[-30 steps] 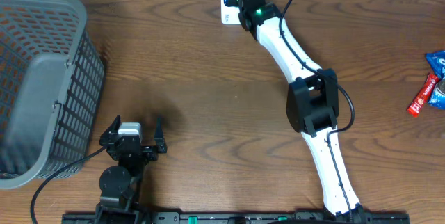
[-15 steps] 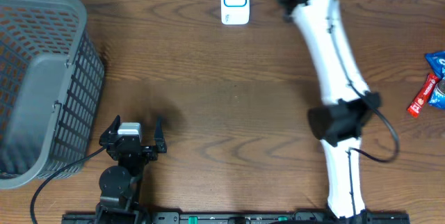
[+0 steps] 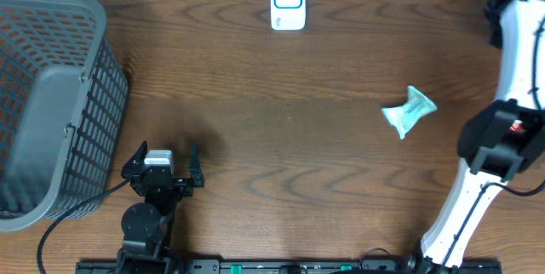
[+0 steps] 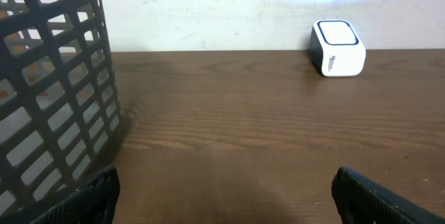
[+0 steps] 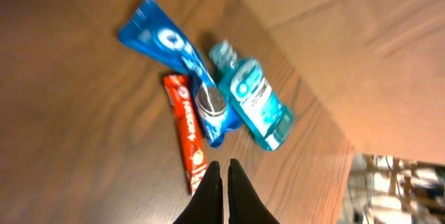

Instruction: Scan the item barcode

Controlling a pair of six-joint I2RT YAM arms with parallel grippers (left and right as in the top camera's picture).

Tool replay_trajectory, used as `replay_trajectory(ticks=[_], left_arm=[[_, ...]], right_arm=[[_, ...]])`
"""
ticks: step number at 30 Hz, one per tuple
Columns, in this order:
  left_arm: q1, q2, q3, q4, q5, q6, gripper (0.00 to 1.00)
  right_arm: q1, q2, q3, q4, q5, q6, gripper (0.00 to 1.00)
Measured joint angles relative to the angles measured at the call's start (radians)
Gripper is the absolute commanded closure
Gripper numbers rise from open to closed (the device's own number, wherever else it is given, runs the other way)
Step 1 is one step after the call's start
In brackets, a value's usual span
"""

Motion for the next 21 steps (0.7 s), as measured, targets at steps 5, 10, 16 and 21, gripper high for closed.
replay_trajectory(ticks=[5, 10, 16, 21], left_arm=[[0.000, 0.000, 0.000, 0.000, 0.000, 0.000, 0.02], [0.000, 0.000, 0.000, 0.000, 0.000, 0.000, 0.02], [0.000, 0.000, 0.000, 0.000, 0.000, 0.000, 0.02], [0.000, 0.000, 0.000, 0.000, 0.000, 0.000, 0.02]], right_arm=[[-0.066, 0.009, -0.120, 0.057, -0.180, -0.074, 0.22], [-0.034, 0.013, -0.127, 0.032, -0.462, -0.111, 0.01], [0.077, 0.013, -0.128, -0.126, -0.734, -0.038, 0.01], [0.196, 0.013, -0.161, -0.116, -0.760, 0.120, 0.01]])
